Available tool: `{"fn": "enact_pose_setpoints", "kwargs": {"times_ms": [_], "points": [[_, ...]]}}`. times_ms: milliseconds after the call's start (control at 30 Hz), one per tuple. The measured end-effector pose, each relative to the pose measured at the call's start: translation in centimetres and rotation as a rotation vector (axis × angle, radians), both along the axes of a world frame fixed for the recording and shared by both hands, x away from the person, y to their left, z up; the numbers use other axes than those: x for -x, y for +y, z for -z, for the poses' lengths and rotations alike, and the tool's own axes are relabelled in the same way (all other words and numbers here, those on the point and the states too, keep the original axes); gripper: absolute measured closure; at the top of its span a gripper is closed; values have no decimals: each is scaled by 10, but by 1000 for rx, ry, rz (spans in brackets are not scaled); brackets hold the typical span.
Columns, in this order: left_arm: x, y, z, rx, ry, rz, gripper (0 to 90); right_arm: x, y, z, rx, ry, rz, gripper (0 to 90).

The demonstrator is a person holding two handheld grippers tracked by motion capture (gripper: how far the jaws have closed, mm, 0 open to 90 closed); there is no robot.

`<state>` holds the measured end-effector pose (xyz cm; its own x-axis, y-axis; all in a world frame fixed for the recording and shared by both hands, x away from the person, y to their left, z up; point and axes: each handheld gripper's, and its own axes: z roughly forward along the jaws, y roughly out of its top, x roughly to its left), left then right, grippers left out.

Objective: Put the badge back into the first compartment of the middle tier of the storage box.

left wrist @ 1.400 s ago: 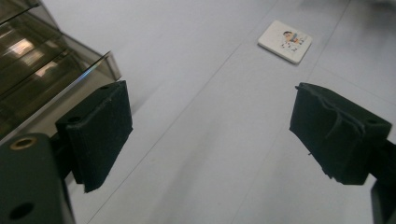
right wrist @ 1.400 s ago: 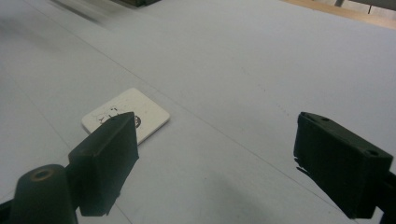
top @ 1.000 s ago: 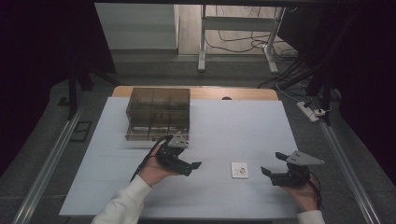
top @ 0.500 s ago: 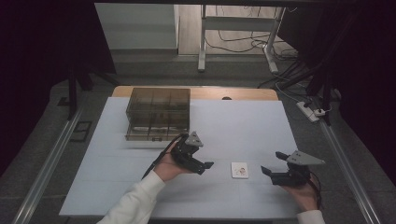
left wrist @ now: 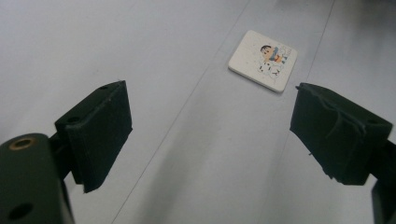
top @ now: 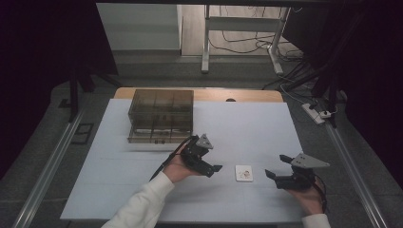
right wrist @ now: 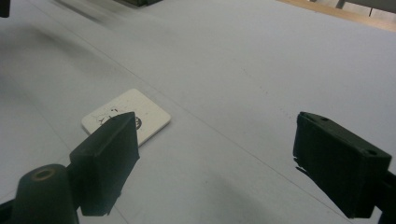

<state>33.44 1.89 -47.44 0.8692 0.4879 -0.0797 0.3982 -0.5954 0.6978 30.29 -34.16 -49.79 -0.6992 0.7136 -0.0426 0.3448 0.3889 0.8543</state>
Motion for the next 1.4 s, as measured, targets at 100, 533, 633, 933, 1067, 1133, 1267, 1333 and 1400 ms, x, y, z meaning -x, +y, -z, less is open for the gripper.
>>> {"fn": "enact_pose_setpoints", "kwargs": {"times_ms": [100, 533, 633, 933, 1067, 1133, 1267, 1333, 1400], "points": [[-1, -5, 1, -3, 4, 10, 126, 0, 0, 0, 0, 1, 1, 142], [-5, -30, 4, -21, 6, 53, 125, 0, 0, 1, 0, 2, 3, 143], [-7, -37, 5, -25, 7, 65, 124, 0, 0, 1, 3, 3, 1, 143], [-9, -56, 9, -38, 12, 108, 123, 0, 0, 1, -7, -1, 7, 143], [-10, -63, 10, -43, 12, 120, 121, 0, -1, 1, -7, -3, 7, 144], [-10, -66, 10, -47, 12, 128, 121, 0, -1, 1, -5, -2, 6, 144], [-11, -72, 12, -36, 19, 142, 120, 0, 0, 1, -6, -4, 10, 145], [-12, -77, 15, -41, 19, 157, 120, 0, 0, 1, -5, -4, 11, 145], [-12, -79, 16, -43, 20, 162, 120, 0, 0, 1, -5, -5, 11, 145]]}}
